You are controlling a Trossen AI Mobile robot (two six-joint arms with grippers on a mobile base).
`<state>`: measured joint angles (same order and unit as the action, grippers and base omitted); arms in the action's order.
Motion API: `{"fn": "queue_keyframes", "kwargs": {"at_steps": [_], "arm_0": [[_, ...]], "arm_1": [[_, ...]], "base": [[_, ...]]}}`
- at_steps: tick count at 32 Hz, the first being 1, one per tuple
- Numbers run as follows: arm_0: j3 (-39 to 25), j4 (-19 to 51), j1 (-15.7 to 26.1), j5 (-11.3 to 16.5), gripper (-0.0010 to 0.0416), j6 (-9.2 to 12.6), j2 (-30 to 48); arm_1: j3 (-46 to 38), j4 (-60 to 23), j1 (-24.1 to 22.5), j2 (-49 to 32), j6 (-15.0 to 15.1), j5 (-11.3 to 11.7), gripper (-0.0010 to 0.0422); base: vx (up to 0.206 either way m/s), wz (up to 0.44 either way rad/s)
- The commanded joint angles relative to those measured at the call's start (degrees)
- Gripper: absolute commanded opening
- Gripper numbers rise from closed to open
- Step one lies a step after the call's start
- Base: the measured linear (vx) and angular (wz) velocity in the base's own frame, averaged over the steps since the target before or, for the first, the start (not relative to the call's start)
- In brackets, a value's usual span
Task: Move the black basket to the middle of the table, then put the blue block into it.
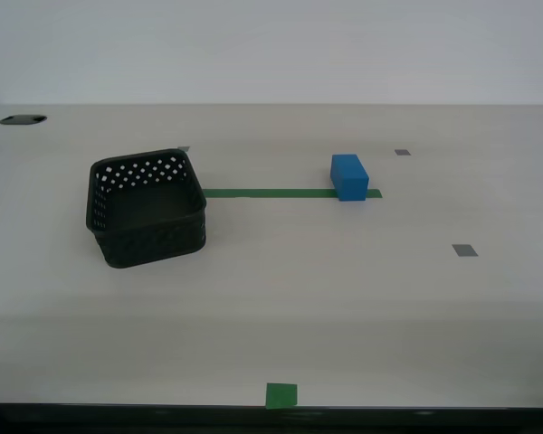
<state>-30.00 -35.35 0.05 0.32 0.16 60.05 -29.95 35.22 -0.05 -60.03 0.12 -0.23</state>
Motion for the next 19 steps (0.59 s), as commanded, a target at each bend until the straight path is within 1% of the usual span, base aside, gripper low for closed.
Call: {"fn": "queue_keyframes", "kwargs": {"at_steps": [1, 19], "arm_0": [[0.0, -0.2, 0.0, 0.0, 0.0001, 0.0, 0.0], [0.0, -0.2, 0.0, 0.0, 0.0000, 0.0, 0.0]], "arm_1": [[0.0, 0.2, 0.0, 0.0, -0.1, -0.1, 0.0000], [0.0, 0.3, 0.0, 0.0, -0.1, -0.1, 0.0000]], "base": [[0.000, 0.000], [0.000, 0.000]]}}
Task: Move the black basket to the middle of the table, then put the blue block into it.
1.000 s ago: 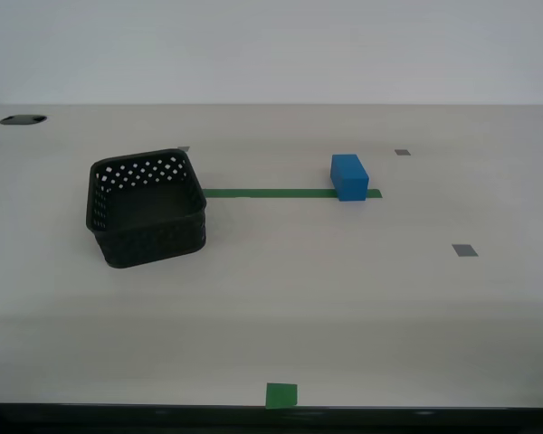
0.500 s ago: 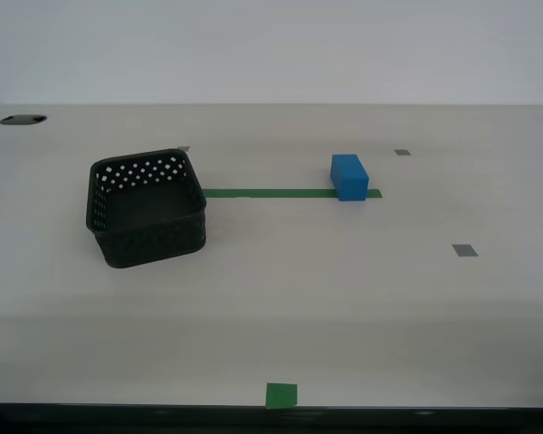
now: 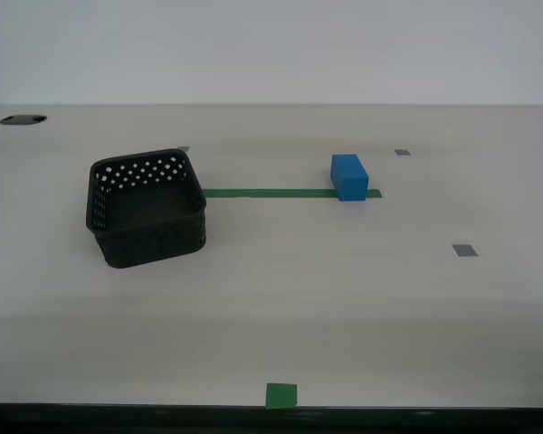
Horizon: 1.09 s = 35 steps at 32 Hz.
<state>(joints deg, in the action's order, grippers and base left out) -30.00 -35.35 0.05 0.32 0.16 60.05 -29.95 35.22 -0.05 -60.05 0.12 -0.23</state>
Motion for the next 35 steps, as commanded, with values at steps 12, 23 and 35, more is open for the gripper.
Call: {"fn": "queue_keyframes", "kwargs": {"at_steps": [12, 23, 35], "arm_0": [[0.0, -0.2, 0.0, 0.0, 0.0000, 0.0, 0.0], [0.0, -0.1, 0.0, 0.0, 0.0000, 0.0, 0.0], [0.0, 0.3, 0.0, 0.0, 0.0000, 0.0, 0.0]], "arm_1": [[-8.4, -20.9, 0.0, 0.0, 0.0, -1.7, 0.0000], [-32.0, -61.9, -0.2, -3.3, 9.0, -2.0, 0.0000], [-40.5, -83.3, -3.3, -18.6, 17.1, -2.1, 0.0000]], "base": [[0.000, 0.000], [0.000, 0.000], [0.000, 0.000]]}}
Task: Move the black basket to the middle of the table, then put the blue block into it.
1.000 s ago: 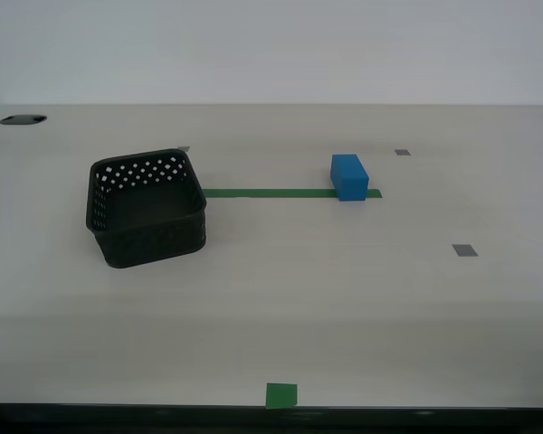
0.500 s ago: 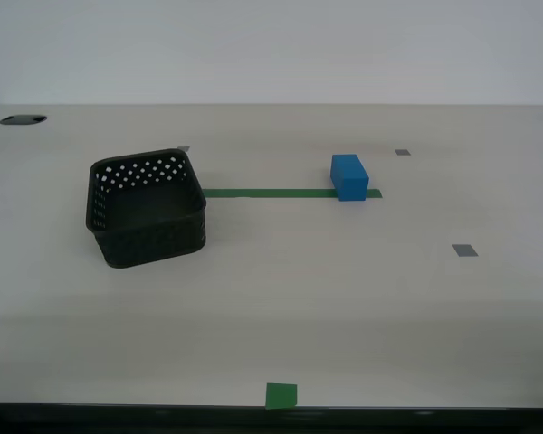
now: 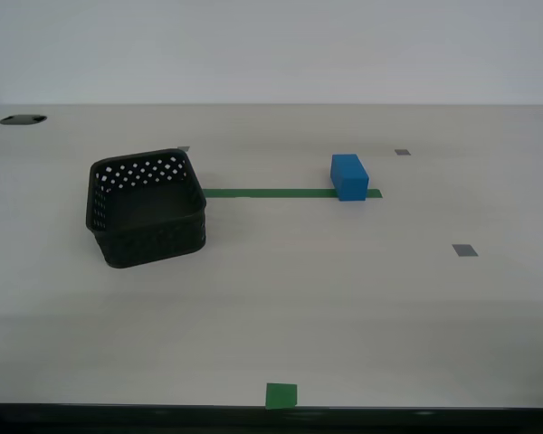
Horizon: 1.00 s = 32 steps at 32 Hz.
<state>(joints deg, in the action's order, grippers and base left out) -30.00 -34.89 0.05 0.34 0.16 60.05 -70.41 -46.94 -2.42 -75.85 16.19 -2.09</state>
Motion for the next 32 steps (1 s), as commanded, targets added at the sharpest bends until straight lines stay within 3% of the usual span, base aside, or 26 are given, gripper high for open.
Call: {"fn": "queue_keyframes", "kwargs": {"at_steps": [1, 9, 12, 17, 19, 23, 26, 28, 32], "arm_0": [[0.0, -0.1, 0.0, 0.0, 0.0000, 0.0, 0.0], [0.0, 0.3, 0.0, 0.0, 0.0000, 0.0, 0.0], [0.0, 0.7, 0.0, 0.0, 0.0001, 0.0, 0.0], [0.0, 0.7, 0.0, 0.0, 0.0000, 0.0, 0.0], [0.0, 0.8, 0.0, 0.0, 0.0000, 0.0, 0.0], [0.0, 0.9, 0.0, 0.0, 0.0000, 0.0, 0.0], [0.0, 0.8, 0.0, 0.0, 0.0000, 0.0, 0.0], [0.0, 0.9, 0.0, 0.0, 0.0001, 0.0, 0.0], [0.0, 0.9, 0.0, 0.0, 0.0000, 0.0, 0.0]], "arm_1": [[-0.1, -1.3, -1.3, -4.2, 1.1, -0.2, 0.0000], [0.0, -0.9, -6.4, -17.8, 5.9, 0.0, 0.0000], [0.0, 1.2, -8.2, -21.7, 9.4, 0.6, 0.0000], [-2.3, 2.5, -10.8, -28.2, 16.4, 5.0, 0.0000], [-4.6, 2.3, -11.4, -30.9, 17.0, 6.2, 0.0000], [-9.4, 1.9, -11.9, -34.6, 22.0, 5.5, 0.0000], [-10.6, 2.4, -12.2, -34.5, 22.1, 3.9, 0.0000], [-11.0, 2.5, -12.2, -34.5, 22.0, 1.1, 0.0000], [-11.0, 1.9, -12.3, -34.5, 20.7, 0.8, 0.0001]], "base": [[0.000, 0.000], [0.000, 0.000], [0.000, 0.000], [0.000, 0.000], [0.000, 0.000], [0.000, 0.000], [0.000, 0.000], [0.000, 0.000], [0.000, 0.000]]}}
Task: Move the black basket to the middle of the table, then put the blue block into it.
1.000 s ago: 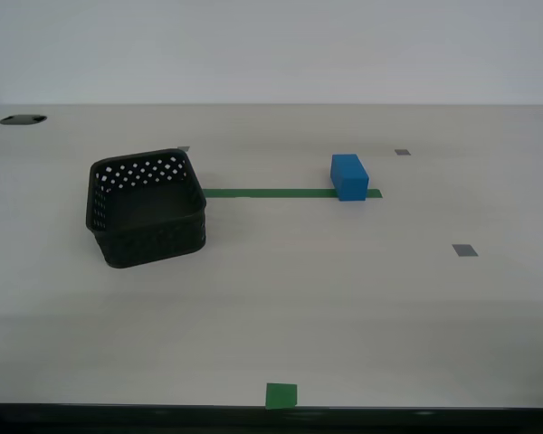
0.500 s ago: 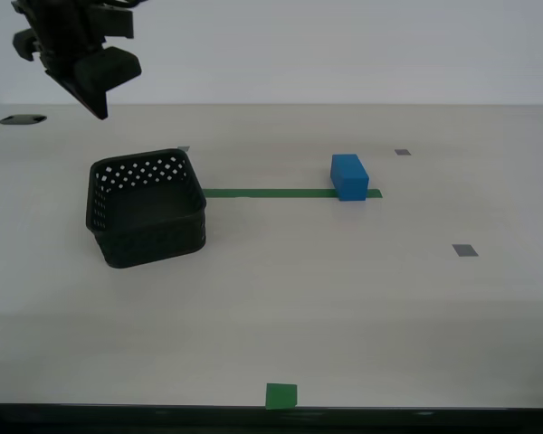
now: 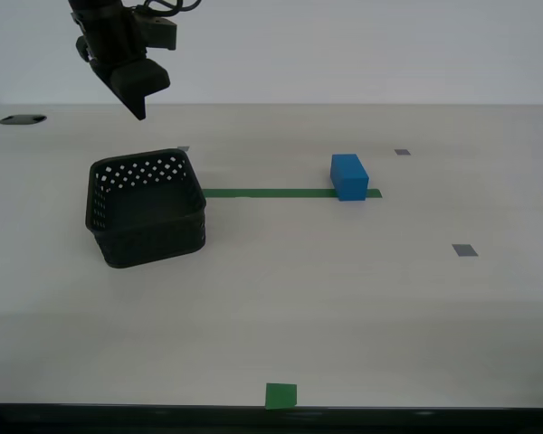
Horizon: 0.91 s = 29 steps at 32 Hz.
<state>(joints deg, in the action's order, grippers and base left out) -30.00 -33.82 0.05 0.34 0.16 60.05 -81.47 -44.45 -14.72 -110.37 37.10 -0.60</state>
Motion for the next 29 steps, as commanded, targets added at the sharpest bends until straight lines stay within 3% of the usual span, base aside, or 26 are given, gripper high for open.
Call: {"fn": "queue_keyframes", "kwargs": {"at_steps": [1, 4, 10, 11, 13, 17, 21, 29], "arm_0": [[0.0, -0.2, 0.0, 0.0, 0.0001, 0.0, 0.0], [0.0, -0.2, 0.0, 0.0, 0.0001, 0.0, 0.0], [0.0, -0.2, 0.0, 0.0, 0.0000, 0.0, 0.0], [0.0, -0.2, 0.0, 0.0, 0.0000, 0.0, 0.0], [0.0, -0.2, 0.0, 0.0, 0.0000, 0.0, 0.0], [0.0, -0.1, 0.0, 0.0, 0.0001, 0.0, 0.0], [0.0, 0.0, 0.0, 0.0, 0.0001, 0.0, 0.0], [0.0, 0.0, 0.0, 0.0, 0.0001, 0.0, 0.0]], "arm_1": [[0.1, -0.9, 0.0, 0.0, -0.3, -1.0, 0.0003], [0.2, -1.8, -0.1, 0.0, -3.3, -1.7, 0.0054], [4.4, 0.7, -0.1, 0.0, -4.4, -1.6, 0.0198], [6.4, 3.3, -0.1, 0.0, -4.5, -0.8, 0.0233], [7.8, 5.1, -0.1, 0.0, -5.2, 0.8, 0.0254], [10.5, 8.1, -0.1, 0.0, -4.9, 0.9, 0.0260], [12.0, 9.9, -0.2, 0.0, -4.7, -0.1, 0.0243], [13.0, 13.6, -0.2, 0.0, -4.1, 0.2, 0.0221]], "base": [[0.000, 0.000], [0.000, 0.000], [0.000, 0.000], [0.000, 0.000], [0.000, 0.000], [0.000, 0.000], [0.000, 0.000], [0.000, 0.000]]}}
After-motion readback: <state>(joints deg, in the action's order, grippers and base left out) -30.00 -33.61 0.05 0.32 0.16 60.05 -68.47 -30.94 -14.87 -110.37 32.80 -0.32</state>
